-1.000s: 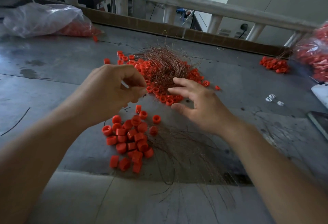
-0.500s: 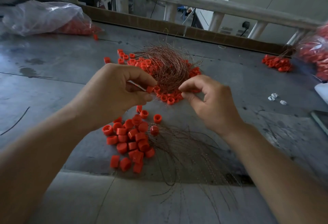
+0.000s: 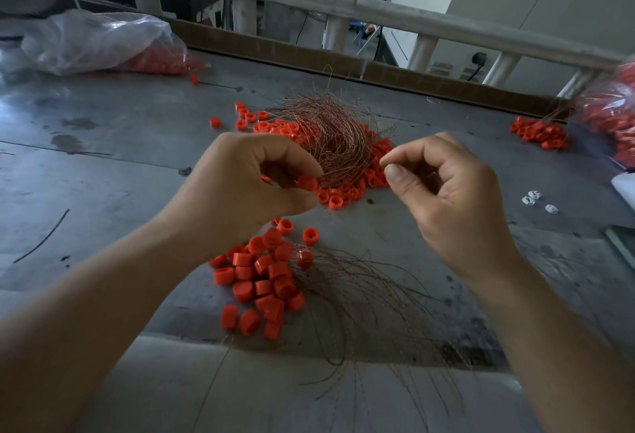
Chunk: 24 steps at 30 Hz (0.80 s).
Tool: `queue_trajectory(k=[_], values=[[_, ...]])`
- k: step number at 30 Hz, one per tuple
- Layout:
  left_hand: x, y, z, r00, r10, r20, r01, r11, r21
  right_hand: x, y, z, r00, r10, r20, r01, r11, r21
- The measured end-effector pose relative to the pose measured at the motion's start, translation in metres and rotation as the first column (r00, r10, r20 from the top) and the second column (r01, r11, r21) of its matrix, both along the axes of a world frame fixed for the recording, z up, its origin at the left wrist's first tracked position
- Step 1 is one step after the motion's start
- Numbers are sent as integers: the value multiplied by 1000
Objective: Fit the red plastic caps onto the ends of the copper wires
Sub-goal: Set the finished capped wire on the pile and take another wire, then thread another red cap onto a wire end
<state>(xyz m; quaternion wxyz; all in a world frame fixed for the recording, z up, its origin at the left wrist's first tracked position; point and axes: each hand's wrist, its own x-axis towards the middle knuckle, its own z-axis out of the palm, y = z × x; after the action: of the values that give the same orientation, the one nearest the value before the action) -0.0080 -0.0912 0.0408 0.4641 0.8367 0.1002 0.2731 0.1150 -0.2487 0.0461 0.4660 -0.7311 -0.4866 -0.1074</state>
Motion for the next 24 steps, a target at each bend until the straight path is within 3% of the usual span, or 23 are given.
queue_trajectory(k=[10,17,21,24], values=[[2,-4,-3,993,-112,-31,109,991,-82,-3,1,-2,998,18,-55,-23,996,-82],[3,-9,-2,994,-105,-43,103,994,-46,-13,6,-6,992,67,103,-53,990,-134],[3,-5,-4,998,-63,12,63,998,-21,-6,-1,0,1000,19,-4,-19,998,-55],[3,-6,-3,995,-90,35,94,986,-135,-7,-3,3,995,54,-87,-54,999,-5]])
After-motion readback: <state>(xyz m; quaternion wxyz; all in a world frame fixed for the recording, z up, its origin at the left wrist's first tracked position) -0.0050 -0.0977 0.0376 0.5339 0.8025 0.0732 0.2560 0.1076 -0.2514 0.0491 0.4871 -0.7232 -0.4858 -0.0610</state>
